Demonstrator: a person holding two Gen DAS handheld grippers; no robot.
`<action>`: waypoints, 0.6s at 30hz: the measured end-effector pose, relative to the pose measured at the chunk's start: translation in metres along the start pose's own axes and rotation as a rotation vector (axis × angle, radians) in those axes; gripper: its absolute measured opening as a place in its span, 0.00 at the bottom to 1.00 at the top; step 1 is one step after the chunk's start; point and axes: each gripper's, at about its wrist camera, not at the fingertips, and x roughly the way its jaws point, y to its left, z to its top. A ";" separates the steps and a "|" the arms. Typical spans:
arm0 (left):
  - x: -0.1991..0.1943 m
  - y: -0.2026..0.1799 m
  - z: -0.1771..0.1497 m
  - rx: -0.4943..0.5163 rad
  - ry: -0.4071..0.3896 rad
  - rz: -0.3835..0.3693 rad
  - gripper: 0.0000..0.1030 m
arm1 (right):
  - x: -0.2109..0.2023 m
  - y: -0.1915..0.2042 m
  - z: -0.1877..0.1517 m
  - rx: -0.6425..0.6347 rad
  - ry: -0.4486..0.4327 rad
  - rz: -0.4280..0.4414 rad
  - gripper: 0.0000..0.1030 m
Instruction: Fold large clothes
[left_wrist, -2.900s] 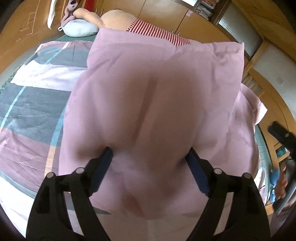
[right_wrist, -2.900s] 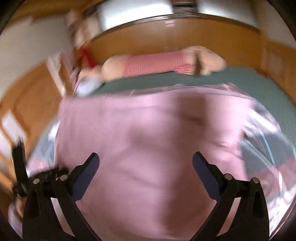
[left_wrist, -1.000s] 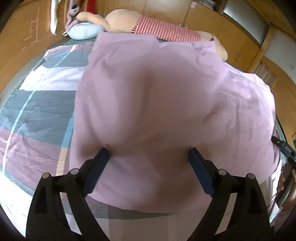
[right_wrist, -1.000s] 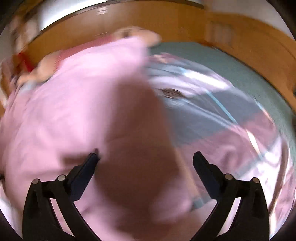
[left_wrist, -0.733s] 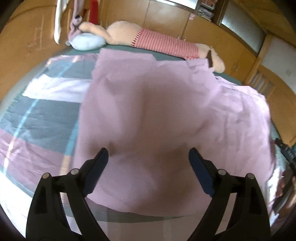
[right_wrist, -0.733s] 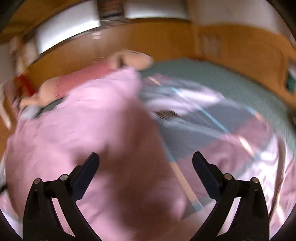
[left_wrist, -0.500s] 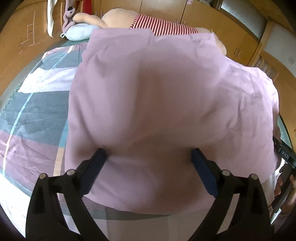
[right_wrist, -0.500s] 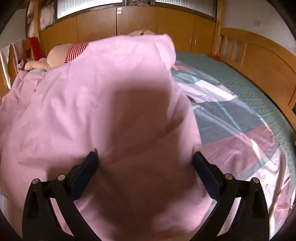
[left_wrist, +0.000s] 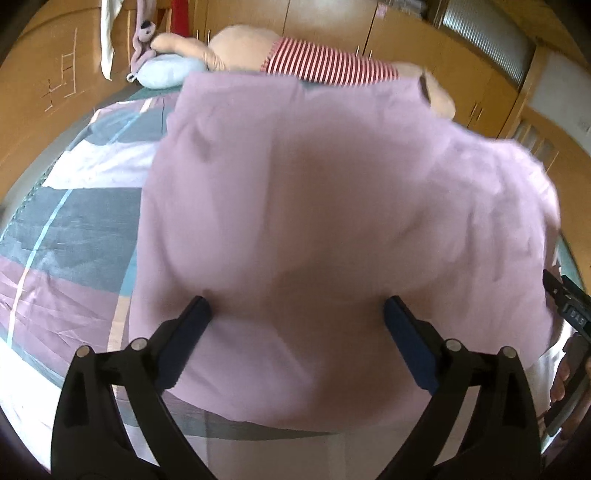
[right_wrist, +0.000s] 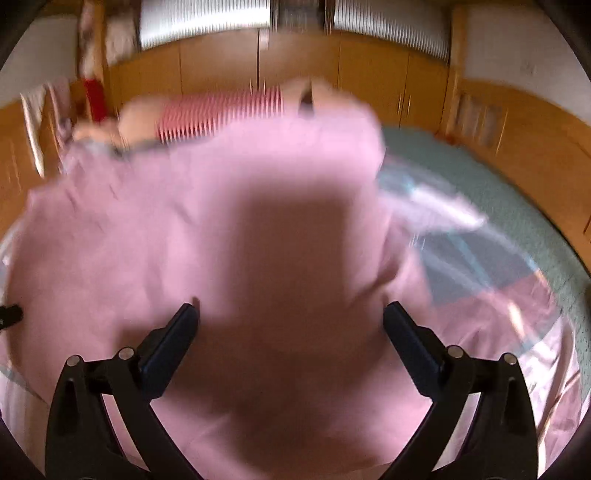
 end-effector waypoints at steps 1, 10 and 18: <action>0.001 -0.001 -0.001 0.009 -0.003 0.004 0.96 | 0.002 -0.003 0.000 0.015 -0.003 0.018 0.99; -0.049 -0.016 0.003 0.007 -0.176 -0.012 0.96 | -0.083 -0.017 0.014 0.129 -0.191 0.054 0.99; -0.111 -0.058 -0.020 -0.013 -0.246 -0.029 0.98 | -0.166 -0.009 -0.011 0.063 -0.343 0.087 0.99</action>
